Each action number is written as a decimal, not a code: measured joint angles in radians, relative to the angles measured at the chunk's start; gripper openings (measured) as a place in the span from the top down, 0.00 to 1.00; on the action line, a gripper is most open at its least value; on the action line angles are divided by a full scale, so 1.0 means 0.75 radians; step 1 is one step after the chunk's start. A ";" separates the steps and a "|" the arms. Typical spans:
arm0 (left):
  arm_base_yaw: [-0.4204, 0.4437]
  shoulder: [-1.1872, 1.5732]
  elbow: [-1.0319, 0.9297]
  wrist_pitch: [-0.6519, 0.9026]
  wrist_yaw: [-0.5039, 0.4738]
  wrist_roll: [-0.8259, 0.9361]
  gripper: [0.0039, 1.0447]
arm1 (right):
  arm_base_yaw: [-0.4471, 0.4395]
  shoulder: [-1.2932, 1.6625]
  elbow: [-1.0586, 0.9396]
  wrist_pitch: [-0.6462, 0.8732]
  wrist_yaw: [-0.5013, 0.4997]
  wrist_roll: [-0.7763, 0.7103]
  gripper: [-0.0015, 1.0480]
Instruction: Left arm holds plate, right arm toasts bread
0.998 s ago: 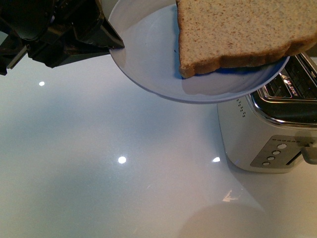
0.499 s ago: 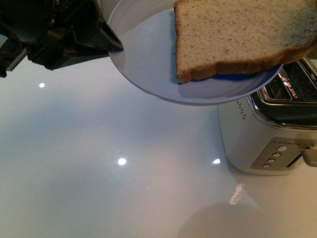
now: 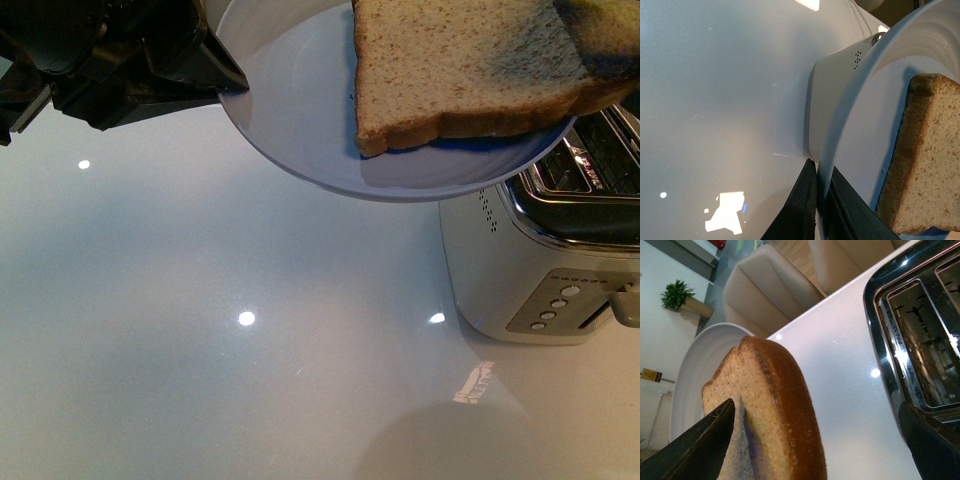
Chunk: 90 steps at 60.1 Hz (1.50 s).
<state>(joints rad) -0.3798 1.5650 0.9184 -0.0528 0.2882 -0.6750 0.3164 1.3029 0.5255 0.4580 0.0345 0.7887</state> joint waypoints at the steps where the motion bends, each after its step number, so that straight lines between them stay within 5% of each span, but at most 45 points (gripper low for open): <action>1: 0.000 0.000 0.000 0.000 0.000 0.000 0.97 | 0.002 0.001 0.001 0.001 -0.002 0.004 0.09; 12: 0.000 0.000 0.000 0.000 0.000 0.000 0.97 | 0.020 0.011 0.017 0.010 -0.002 0.042 0.11; 43: 0.000 0.000 0.000 0.000 0.001 0.000 0.97 | 0.028 -0.051 0.018 -0.017 -0.016 0.038 0.96; 73: 0.000 0.000 0.000 0.000 0.004 -0.004 0.97 | -0.068 -0.382 0.311 -0.279 0.313 -0.488 0.96; 90: 0.000 0.000 0.000 0.000 0.004 -0.004 0.97 | -0.002 -0.227 0.294 -0.151 0.497 -0.926 0.96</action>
<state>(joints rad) -0.3798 1.5650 0.9184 -0.0528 0.2909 -0.6781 0.3153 1.1328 0.7460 0.3447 0.4076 0.0944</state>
